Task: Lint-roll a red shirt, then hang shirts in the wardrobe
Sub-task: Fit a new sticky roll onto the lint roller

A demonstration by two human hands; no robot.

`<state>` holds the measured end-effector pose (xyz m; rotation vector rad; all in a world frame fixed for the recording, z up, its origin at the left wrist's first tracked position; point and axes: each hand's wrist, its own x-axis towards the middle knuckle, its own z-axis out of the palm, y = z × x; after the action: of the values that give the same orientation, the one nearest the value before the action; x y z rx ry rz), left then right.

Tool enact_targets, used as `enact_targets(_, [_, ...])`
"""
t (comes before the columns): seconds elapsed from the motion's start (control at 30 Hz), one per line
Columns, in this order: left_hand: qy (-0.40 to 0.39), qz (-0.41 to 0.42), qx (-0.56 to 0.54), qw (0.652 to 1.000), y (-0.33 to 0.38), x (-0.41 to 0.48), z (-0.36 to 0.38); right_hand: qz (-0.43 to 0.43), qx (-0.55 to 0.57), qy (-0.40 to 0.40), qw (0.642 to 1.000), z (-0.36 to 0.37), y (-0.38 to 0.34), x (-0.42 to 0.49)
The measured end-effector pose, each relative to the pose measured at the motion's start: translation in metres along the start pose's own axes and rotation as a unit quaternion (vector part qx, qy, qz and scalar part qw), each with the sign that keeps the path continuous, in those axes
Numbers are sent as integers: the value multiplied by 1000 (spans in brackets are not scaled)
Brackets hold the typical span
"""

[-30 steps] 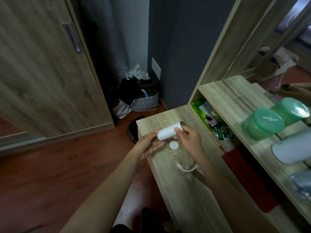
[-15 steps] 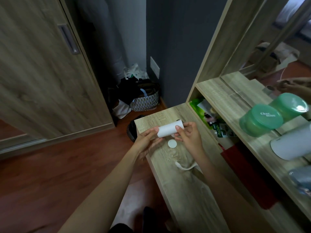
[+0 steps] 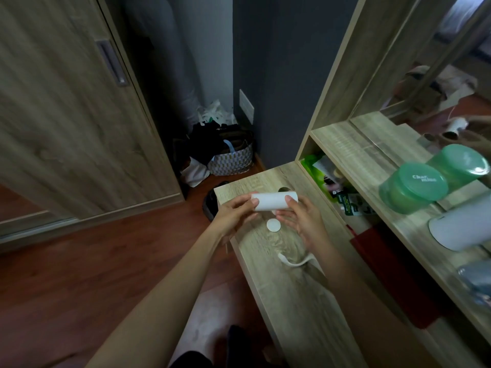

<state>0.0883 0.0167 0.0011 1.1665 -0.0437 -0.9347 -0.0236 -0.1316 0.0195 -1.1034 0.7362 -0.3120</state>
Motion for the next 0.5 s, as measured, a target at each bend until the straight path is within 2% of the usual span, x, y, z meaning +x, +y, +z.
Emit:
enact_targets(0.13, [11, 62, 130, 989, 3, 0, 12, 45, 72, -30, 996, -13, 5, 2])
enact_targets(0.3, [12, 142, 280, 949, 4, 1, 26, 42, 146, -52, 987, -17, 7, 1])
enact_targets(0.5, [2, 172, 320, 931, 4, -3, 36, 32, 160, -56, 985, -23, 8, 4])
